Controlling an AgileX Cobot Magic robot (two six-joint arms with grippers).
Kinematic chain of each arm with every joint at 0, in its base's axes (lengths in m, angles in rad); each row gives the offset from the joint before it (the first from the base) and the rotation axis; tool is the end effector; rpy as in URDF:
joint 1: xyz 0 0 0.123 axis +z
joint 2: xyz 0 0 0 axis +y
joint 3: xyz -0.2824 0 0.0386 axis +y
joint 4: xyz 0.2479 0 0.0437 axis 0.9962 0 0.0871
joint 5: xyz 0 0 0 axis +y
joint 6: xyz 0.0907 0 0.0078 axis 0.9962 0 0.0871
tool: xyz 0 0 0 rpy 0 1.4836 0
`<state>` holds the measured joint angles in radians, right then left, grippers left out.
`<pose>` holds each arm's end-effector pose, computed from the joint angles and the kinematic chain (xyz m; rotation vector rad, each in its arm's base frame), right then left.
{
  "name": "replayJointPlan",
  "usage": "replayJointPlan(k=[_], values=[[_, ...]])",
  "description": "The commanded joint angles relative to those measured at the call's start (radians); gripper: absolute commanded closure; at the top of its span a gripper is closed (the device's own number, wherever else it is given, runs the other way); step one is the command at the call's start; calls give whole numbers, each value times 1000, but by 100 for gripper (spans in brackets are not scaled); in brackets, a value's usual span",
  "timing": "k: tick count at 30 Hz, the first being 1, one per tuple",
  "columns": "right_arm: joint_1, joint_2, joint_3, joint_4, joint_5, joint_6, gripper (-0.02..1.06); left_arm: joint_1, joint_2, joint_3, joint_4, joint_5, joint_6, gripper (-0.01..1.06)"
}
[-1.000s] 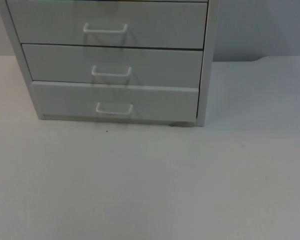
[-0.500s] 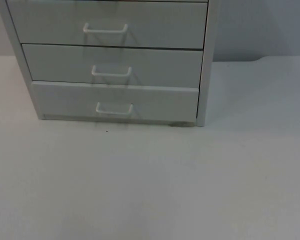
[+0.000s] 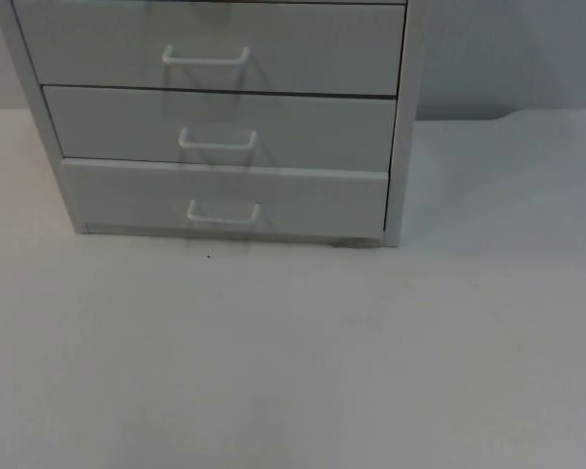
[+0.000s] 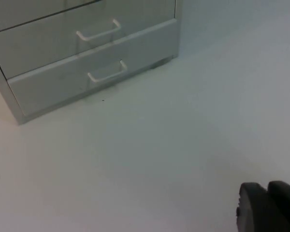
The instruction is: Open the drawer with the left hand, place the block into the drawer with the right hand, then close the drawer with the left hand.
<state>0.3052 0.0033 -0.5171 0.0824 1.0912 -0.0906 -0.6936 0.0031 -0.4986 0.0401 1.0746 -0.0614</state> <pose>-0.0094 0.0040 0.2797 -0.4121 2.0247 0.2313 -0.0017 0.0056 0.2757 0.6472 1.9856 -0.4155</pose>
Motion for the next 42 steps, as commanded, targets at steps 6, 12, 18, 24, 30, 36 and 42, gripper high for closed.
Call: replayJointPlan(k=[6, 12, 18, 24, 30, 36, 42], values=[[-4, -3, 1, 5, -10, -8, 17, -3, -3, 4, -14, 2, 3, 22], [-4, -3, 1, -24, -10, 51, -1, -3, -3, 4, -14, 2, 2, 0], [-4, -3, 1, -40, -10, 76, -1, -3, -3, 4, -14, 2, 5, 0], [-4, -3, 1, -46, -10, 76, -1, -3, -3, 4, -14, 2, 5, 0], [-4, -3, 1, -52, -10, 76, -1, -3, -3, 4, -14, 2, 5, 0], [-4, -3, 1, -55, -13, 76, -1, -3, -3, 4, -14, 2, 5, 0], [-17, -3, 1, -53, -14, 76, -1, -3, -3, 4, -14, 2, 5, 0]])
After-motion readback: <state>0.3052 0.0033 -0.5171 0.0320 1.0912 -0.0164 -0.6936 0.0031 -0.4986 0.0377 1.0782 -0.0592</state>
